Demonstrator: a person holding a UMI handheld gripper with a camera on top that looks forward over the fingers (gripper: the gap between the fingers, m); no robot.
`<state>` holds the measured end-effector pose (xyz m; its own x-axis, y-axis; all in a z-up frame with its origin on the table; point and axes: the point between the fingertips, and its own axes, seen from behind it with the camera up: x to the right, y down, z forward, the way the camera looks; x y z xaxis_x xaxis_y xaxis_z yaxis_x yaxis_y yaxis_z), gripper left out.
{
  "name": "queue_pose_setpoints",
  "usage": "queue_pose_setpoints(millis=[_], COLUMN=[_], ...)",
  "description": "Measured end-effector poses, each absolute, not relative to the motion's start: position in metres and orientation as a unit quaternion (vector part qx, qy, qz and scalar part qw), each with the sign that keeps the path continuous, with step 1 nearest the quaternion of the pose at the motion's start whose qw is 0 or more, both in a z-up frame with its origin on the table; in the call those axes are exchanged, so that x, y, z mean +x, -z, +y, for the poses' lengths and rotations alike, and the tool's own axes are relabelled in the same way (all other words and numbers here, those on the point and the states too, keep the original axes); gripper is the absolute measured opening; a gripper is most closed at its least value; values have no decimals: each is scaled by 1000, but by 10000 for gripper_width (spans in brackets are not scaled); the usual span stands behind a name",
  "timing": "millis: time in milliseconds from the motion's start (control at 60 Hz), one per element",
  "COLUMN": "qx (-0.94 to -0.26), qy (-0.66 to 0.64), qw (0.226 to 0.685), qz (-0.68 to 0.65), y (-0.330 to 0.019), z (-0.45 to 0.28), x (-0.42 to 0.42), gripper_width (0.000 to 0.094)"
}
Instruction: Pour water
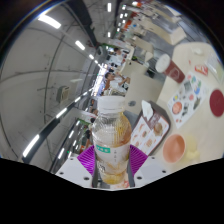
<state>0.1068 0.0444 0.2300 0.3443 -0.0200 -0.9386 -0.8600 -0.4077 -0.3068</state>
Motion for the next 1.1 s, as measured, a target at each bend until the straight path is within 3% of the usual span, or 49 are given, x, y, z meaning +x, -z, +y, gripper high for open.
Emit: queue_pose_setpoints(millis=[167,283,467,633,783,933,1100], qx=[-746,-760,-792,-813,-827,-817,-828], qy=[-286,-144,-7,19,16,25,26], qw=[576,624,608,579,559,575,558], qz=[173,108,60,49,53,40,50], y=[-272,-258,-186,-111,-71,-72,-72], z=[36,29,23,18,8,2,1], x=[189,255,341,366,378,375,376], gripper_width=[409,406,404,406,423,421,580])
